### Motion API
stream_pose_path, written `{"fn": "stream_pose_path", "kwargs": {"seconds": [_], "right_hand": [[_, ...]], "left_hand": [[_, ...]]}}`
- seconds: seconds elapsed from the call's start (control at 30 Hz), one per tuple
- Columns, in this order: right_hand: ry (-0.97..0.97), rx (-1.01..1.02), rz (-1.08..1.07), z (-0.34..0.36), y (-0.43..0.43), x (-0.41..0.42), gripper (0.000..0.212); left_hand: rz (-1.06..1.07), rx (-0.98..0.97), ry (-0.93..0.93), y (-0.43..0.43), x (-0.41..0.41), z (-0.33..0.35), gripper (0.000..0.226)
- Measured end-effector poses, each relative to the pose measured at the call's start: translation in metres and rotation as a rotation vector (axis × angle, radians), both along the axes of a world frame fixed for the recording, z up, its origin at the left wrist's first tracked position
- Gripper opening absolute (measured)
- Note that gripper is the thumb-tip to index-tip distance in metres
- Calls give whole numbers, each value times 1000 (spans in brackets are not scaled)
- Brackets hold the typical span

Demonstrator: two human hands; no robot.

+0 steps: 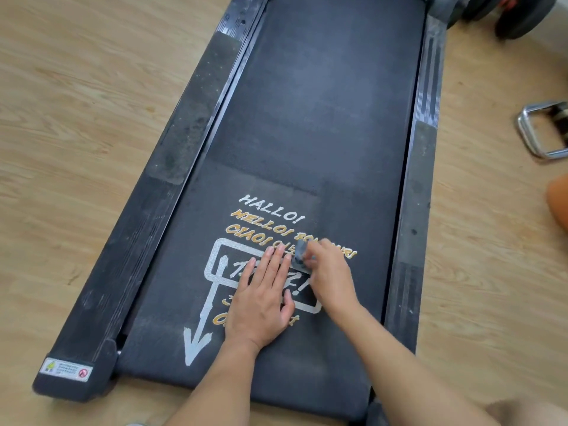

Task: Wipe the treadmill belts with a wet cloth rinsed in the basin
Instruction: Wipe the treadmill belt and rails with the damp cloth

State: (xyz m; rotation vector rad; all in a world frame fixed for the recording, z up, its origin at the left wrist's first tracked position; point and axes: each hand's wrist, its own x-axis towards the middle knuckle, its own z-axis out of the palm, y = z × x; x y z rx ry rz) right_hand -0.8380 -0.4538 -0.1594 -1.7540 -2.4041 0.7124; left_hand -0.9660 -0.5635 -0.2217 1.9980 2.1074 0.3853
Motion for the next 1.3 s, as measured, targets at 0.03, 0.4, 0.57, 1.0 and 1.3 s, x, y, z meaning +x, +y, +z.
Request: {"fn": "stream_pose_path", "kwargs": {"seconds": [0.03,0.4,0.57,1.0,1.3], "right_hand": [[12,35,-28,-3,29,-8,34],[19,11,110,-3,49,-13,23],[5,-135,179,1,-40,14,27],[-7,67,-19,2,142,-47,17],[-7,-152,618,2,-21,-19,33]], "left_hand": [[3,-1,2,0,0,0,77],[-13,3,23,-2,-1,0,74],[-12,14,-24,-2,-5,5,75],[327,103,71,-62,-97,11,54],[360,34,113,-61,-92,9,57]]}}
